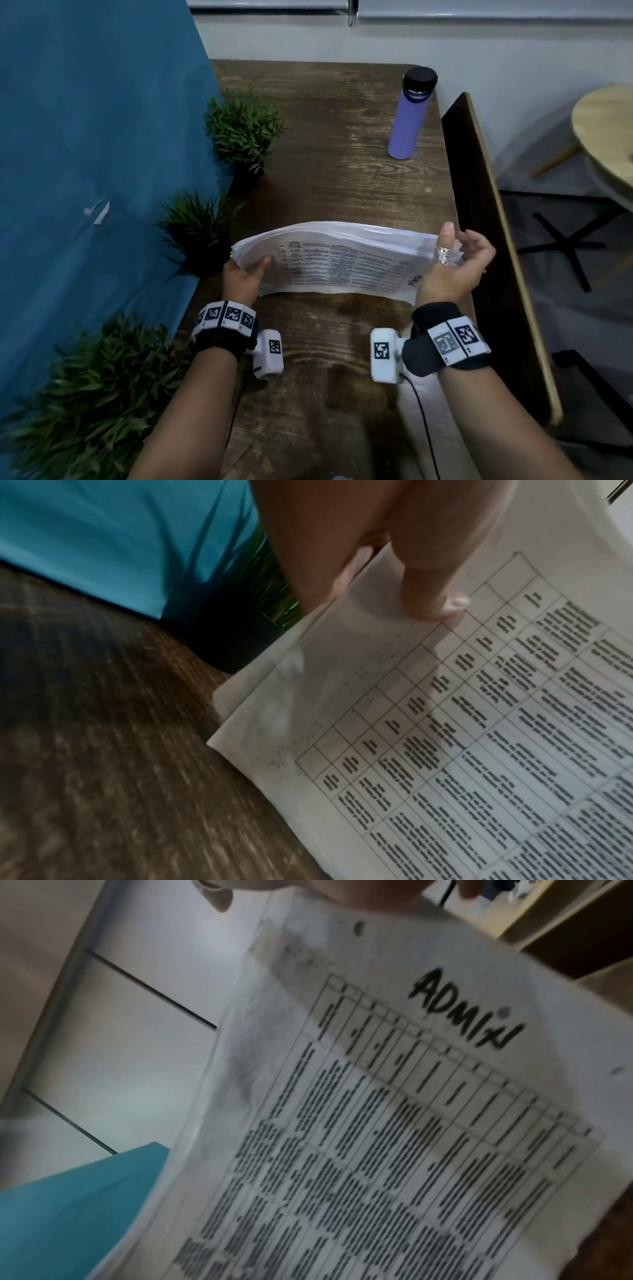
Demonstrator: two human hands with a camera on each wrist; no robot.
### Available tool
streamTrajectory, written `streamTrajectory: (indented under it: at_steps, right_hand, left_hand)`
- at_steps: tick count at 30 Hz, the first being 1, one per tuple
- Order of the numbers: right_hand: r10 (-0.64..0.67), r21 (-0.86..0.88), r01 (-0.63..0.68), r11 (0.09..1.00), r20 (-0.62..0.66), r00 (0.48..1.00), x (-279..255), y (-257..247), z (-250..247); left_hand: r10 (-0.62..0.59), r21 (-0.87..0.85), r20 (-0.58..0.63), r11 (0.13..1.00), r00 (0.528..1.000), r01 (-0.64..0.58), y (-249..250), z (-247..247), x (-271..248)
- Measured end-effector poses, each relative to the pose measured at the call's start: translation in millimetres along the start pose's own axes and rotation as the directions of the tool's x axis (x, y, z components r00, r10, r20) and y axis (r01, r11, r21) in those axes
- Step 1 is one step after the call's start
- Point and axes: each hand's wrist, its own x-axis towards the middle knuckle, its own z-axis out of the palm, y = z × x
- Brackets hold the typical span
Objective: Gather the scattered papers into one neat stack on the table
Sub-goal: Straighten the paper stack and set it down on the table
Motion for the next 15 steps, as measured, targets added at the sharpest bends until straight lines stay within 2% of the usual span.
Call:
streamTrajectory:
  at_steps: [3, 9, 13, 15]
  right_hand:
    - [0.051, -0.010, -0.051, 0.999, -0.045, 0.998, -9.3, -1.9, 4.9]
    - [0.108, 0.012, -0.108, 0.994, -0.028, 0.994, 1.9, -0.5, 12.4]
    - [0.132, -0.038, -0.127, 0.991, 0.142, 0.981, 16.8, 4.4, 6.6]
    - [0.168, -0.100, -0.144, 0.984, 0.288, 0.943, 28.2, 4.9, -0.1]
  left_hand:
    - [-0.022, -0.011, -0.016, 1.000, 1.000, 0.022, -4.1, -0.4, -4.9]
    - [-0.080, 0.035, 0.004, 0.996, 0.997, 0.080, -4.2, -5.6, -9.8]
    - [-0.150, -0.009, 0.028, 0.989, 0.988, 0.150, -5.7, -8.5, -5.1]
    - [-0.156, -0.008, 0.044, 0.988, 0.987, 0.157, -5.1, -9.0, -4.5]
